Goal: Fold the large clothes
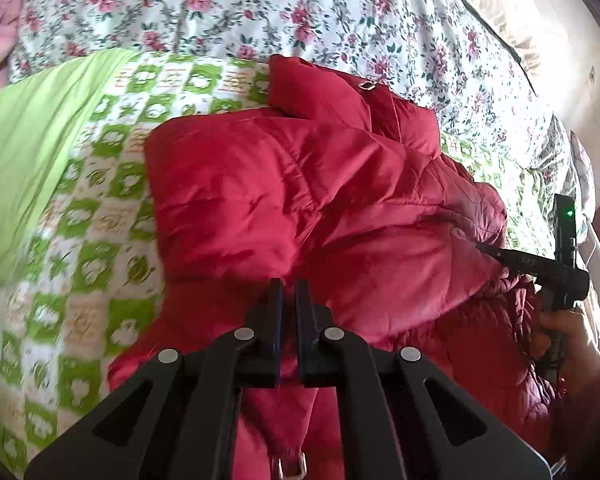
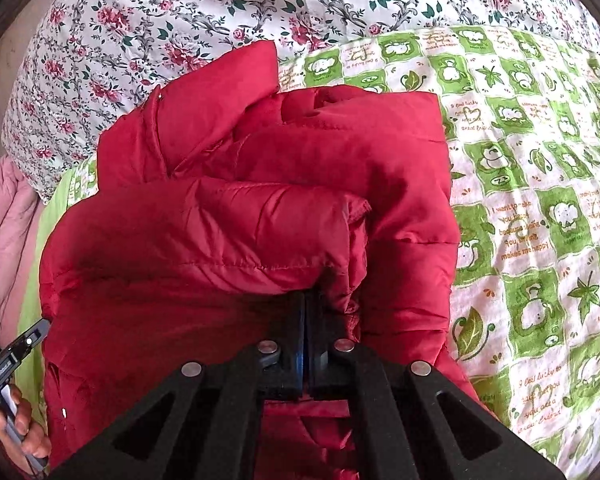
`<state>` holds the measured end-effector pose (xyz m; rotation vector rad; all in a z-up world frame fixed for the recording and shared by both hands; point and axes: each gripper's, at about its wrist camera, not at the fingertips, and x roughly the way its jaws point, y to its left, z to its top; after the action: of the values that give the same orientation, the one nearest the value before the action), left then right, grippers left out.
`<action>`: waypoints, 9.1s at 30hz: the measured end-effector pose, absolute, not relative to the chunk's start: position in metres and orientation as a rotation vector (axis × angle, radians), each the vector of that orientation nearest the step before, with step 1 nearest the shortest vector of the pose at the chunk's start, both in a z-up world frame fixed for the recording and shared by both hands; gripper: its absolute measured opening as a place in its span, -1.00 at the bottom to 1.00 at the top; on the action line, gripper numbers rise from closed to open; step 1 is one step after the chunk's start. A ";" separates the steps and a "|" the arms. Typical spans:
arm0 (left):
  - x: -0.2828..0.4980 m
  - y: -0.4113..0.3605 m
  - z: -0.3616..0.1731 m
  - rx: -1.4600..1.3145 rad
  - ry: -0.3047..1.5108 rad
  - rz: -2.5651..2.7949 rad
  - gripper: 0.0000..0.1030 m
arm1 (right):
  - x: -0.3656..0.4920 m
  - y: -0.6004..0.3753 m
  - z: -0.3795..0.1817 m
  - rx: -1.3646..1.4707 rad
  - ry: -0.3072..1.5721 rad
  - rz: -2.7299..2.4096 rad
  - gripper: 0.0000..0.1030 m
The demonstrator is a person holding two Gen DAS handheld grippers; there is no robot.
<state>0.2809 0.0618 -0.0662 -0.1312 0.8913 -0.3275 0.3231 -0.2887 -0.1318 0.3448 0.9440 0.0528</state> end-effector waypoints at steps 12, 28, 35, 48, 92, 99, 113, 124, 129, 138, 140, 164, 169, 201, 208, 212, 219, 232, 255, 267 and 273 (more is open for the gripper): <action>0.219 0.100 -0.056 -0.183 0.918 -0.289 -0.85 | 0.299 -0.284 -0.102 0.367 0.905 0.067 -0.83; 0.144 0.131 -0.069 -0.209 0.965 -0.267 -0.54 | 0.171 -0.302 -0.084 0.393 0.914 0.143 -0.50; 0.123 0.145 -0.071 -0.233 0.978 -0.266 -0.54 | 0.120 -0.315 -0.082 0.403 0.912 0.132 -0.33; 0.090 0.160 -0.080 -0.229 1.022 -0.266 -0.12 | 0.058 -0.346 -0.086 0.443 0.942 0.056 -0.08; 0.036 0.117 -0.111 -0.063 1.186 -0.530 -0.42 | 0.003 -0.335 -0.118 0.508 1.123 0.275 -0.52; 0.029 0.122 -0.099 -0.102 1.123 -0.520 -0.59 | 0.000 -0.333 -0.115 0.510 1.091 0.288 -0.60; 0.021 0.138 -0.049 -0.227 0.977 -0.572 -0.65 | -0.017 -0.333 -0.090 0.600 0.980 0.392 -0.66; 0.055 0.151 0.005 -0.300 0.837 -0.593 -0.66 | 0.001 -0.337 -0.038 0.664 0.788 0.458 -0.67; 0.088 0.150 0.032 -0.356 0.755 -0.591 -0.65 | 0.026 -0.344 -0.012 0.691 0.678 0.466 -0.68; 0.163 0.143 0.054 -0.424 0.722 -0.562 -0.65 | 0.102 -0.361 0.014 0.747 0.585 0.410 -0.68; 0.179 0.141 0.055 -0.436 0.720 -0.553 -0.65 | 0.120 -0.365 0.017 0.758 0.570 0.391 -0.68; 0.402 0.117 -0.023 -0.473 0.871 -0.369 -0.65 | 0.333 -0.390 -0.074 0.908 0.647 0.070 -0.67; 0.428 0.114 -0.040 -0.463 0.885 -0.360 -0.60 | 0.361 -0.398 -0.110 1.004 0.647 -0.001 -0.67; 0.349 -0.014 -0.007 -0.098 0.873 -0.587 -0.42 | 0.425 -0.353 -0.112 0.791 0.649 -0.176 -0.52; 0.387 -0.022 -0.049 -0.031 0.927 -0.427 -0.75 | 0.404 -0.367 -0.068 0.824 0.609 -0.069 -0.24; 0.394 -0.018 -0.051 -0.052 0.928 -0.401 -0.82 | 0.372 -0.360 -0.025 0.762 0.519 -0.012 -0.02; 0.400 -0.019 -0.047 -0.040 0.958 -0.364 -0.85 | 0.353 -0.251 -0.005 0.275 0.618 0.298 -0.04; 0.477 0.045 -0.053 -0.118 0.975 -0.164 -0.96 | 0.449 -0.268 -0.082 0.253 0.821 0.123 0.05; 0.474 0.059 -0.053 -0.204 0.980 -0.196 -0.97 | 0.454 -0.279 -0.102 0.341 0.836 0.118 0.06; 0.425 0.073 -0.021 -0.194 0.921 -0.233 -0.95 | 0.417 -0.291 -0.067 0.353 0.793 0.116 0.16; 0.405 0.084 -0.014 -0.215 0.901 -0.242 -0.94 | 0.388 -0.295 -0.057 0.355 0.790 0.152 0.26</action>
<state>0.4047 0.0845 -0.0135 -0.2146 0.9011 -0.2422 0.3877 -0.2948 -0.0566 0.3551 0.7903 0.1518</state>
